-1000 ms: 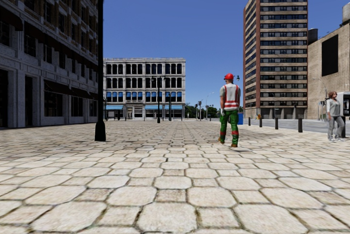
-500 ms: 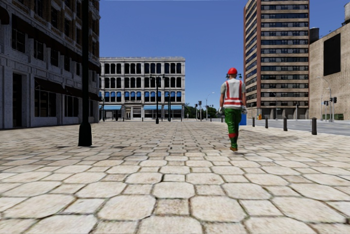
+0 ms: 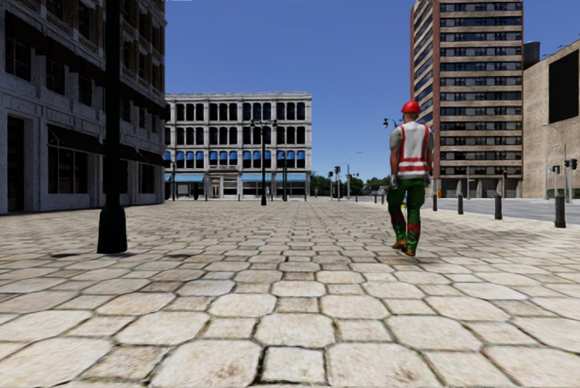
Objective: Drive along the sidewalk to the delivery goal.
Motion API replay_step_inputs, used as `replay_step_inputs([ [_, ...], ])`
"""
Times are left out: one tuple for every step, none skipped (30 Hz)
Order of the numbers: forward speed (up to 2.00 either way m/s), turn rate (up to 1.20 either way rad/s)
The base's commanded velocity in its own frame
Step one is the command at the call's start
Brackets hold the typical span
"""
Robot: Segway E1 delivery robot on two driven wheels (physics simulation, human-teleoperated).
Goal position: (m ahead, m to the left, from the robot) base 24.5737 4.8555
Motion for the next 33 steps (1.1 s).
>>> replay_step_inputs([
  [2.00,0.42],
  [2.00,0.45],
  [2.00,0.45],
  [2.00,0.46],
  [2.00,0.46],
  [2.00,0.46],
  [2.00,0.46],
  [2.00,0.46],
  [2.00,0.46],
  [2.00,0.46],
  [2.00,0.46],
  [2.00,0.46],
  [2.00,0.46],
  [2.00,0.42],
  [2.00,0.00],
  [2.00,0.00],
  [2.00,0.00],
  [2.00,0.00],
  [2.00,0.00],
  [2.00,0.00],
  [2.00,0.00],
  [2.00,0.00],
  [2.00,0.00],
  [2.00,0.00],
  [2.00,0.00],
  [2.00,0.00],
  [2.00,0.00],
  [2.00,0.00],
  [2.00,0.00],
  [2.00,0.00],
  [2.00,0.07],
  [2.00,0.22],
  [2.00,0.22],
])
